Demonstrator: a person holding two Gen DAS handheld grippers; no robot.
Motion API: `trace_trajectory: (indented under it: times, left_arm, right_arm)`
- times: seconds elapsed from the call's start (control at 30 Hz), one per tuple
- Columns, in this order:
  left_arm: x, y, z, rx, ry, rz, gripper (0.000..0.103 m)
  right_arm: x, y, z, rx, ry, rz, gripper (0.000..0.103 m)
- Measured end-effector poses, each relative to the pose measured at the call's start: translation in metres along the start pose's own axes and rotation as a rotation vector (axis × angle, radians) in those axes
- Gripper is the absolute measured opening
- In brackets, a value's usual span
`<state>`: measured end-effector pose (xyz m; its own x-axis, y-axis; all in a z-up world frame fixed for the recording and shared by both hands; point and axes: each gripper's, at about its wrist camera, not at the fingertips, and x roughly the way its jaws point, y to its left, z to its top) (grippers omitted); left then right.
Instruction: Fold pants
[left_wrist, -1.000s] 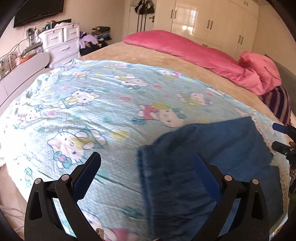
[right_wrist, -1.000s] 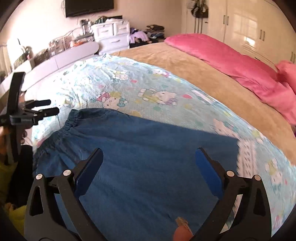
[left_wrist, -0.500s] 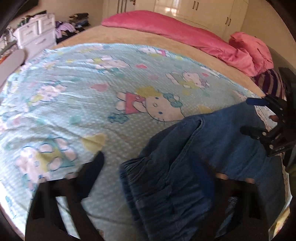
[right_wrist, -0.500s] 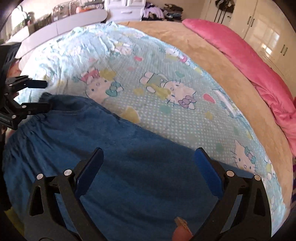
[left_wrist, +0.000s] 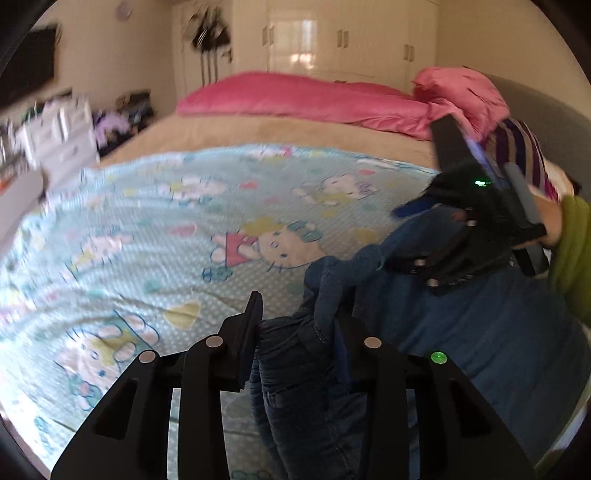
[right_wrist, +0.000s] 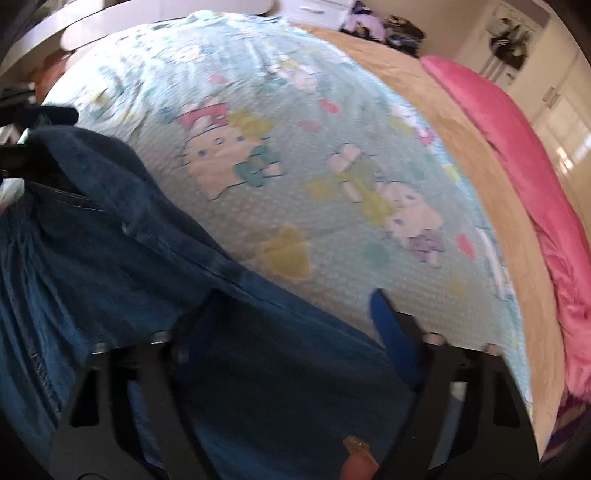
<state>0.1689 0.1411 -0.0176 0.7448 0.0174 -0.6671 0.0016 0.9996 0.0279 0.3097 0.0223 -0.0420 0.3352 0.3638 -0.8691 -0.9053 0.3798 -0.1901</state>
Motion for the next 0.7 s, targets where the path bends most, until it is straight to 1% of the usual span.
trace_trajectory:
  times: [0.03, 0.1, 0.17, 0.27, 0.4, 0.53, 0.67, 0.7]
  left_arm:
    - [-0.002, -0.005, 0.000, 0.026, -0.006, 0.017, 0.033]
    - [-0.003, -0.008, -0.002, 0.051, -0.008, 0.057, 0.033]
    - [-0.004, -0.003, -0.004, 0.029, -0.001, 0.053, 0.033]
    - [-0.011, 0.008, -0.003, -0.035, -0.004, 0.017, 0.033]
    - [-0.030, 0.004, -0.005, -0.028, -0.033, -0.002, 0.035]
    - [-0.052, -0.007, -0.014, 0.003, -0.044, -0.016, 0.035]
    - [-0.075, -0.023, -0.033, 0.045, -0.036, -0.025, 0.035]
    - [-0.080, -0.026, -0.038, 0.052, -0.030, -0.024, 0.035]
  right_arm:
    - [-0.003, 0.001, -0.001, 0.021, -0.007, 0.005, 0.045]
    - [-0.014, 0.000, -0.005, 0.091, -0.029, -0.006, 0.021]
    - [-0.028, -0.001, -0.011, 0.132, -0.066, -0.018, 0.010]
    - [-0.068, 0.000, -0.027, 0.193, -0.180, -0.015, 0.006]
    - [-0.114, 0.013, -0.052, 0.240, -0.265, -0.005, 0.006]
    - [-0.154, 0.040, -0.081, 0.245, -0.314, 0.009, 0.006]
    - [-0.177, 0.069, -0.107, 0.252, -0.320, 0.052, 0.005]
    - [-0.182, 0.081, -0.115, 0.247, -0.311, 0.076, 0.005]
